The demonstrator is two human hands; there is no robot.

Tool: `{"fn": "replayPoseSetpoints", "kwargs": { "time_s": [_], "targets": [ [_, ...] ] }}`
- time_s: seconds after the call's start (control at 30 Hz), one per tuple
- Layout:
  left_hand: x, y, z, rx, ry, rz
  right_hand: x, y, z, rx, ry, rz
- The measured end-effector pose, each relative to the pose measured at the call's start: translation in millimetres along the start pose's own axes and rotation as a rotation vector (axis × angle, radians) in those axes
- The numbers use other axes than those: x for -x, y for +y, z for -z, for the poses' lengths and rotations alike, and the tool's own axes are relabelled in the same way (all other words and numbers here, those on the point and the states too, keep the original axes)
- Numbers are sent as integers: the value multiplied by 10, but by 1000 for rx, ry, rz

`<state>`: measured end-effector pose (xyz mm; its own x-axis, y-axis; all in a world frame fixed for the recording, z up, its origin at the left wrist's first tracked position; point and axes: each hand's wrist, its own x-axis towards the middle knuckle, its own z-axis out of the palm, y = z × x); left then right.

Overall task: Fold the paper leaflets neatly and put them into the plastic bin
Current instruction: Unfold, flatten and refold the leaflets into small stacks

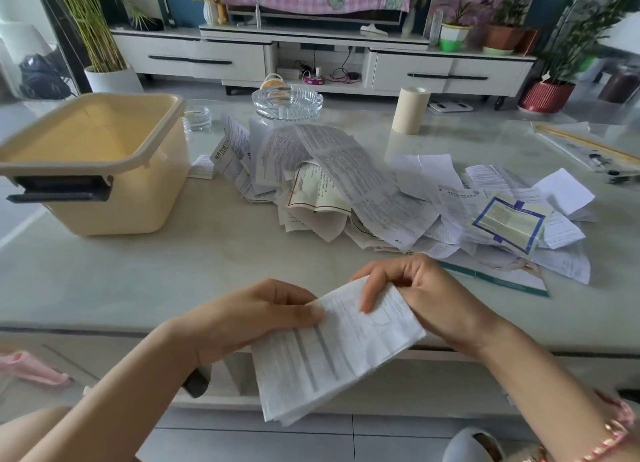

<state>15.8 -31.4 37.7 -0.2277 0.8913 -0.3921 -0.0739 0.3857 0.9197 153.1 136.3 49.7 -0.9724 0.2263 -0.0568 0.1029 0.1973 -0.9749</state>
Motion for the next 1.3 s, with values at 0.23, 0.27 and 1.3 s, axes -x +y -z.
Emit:
{"fn": "replayPoseSetpoints", "kwargs": {
  "time_s": [0.23,0.27,1.3],
  "targets": [
    [-125,-72,-50,197,392,-156,-91,60,22,-547,185,-184],
    [-156,-89,-82,220,453,-172,-74,66,-39,-520,118,-195],
    [-406,-102,-436,-201,1135,-550,-257,242,-699,-169,520,81]
  ]
}}
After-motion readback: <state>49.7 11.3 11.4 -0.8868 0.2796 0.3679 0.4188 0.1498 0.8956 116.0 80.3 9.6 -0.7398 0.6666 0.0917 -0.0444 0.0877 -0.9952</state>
